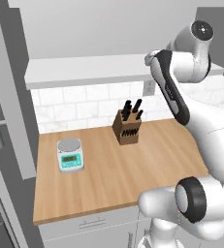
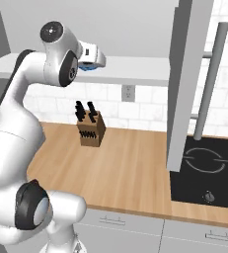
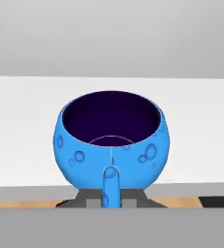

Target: Gather all objects into one cabinet and sort the glasses and bowls to opposite sides.

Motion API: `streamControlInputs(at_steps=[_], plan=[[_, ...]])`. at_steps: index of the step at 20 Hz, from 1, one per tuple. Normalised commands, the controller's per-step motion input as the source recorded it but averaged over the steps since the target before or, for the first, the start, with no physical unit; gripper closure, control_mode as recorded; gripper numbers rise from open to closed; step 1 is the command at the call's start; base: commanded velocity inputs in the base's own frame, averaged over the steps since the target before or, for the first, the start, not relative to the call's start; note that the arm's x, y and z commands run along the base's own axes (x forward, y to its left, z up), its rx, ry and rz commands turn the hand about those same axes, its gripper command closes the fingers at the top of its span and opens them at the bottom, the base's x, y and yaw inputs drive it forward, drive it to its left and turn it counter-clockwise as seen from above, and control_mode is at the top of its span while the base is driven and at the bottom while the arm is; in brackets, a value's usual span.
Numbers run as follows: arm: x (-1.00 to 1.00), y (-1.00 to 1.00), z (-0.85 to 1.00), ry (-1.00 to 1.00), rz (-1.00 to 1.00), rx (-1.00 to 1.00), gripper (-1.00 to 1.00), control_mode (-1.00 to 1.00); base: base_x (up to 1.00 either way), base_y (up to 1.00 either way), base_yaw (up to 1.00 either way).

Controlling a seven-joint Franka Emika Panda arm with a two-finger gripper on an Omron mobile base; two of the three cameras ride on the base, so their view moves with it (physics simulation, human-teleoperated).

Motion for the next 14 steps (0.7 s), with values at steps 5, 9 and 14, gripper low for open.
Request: streamControlInputs(at_steps=[5,9,14], plan=[[-1.0,0.1,0.23,0.0,0.0,0.0,1.0,-1.0,0.0,0.0,0.0],[-1.0,0.49,0.09,0.04,0.0,0.0,1.0,-1.0,0.0,0.0,0.0],[-1.0,0.14,0.01,0.02,0.0,0.02,1.0,-1.0,0.0,0.0,0.0]])
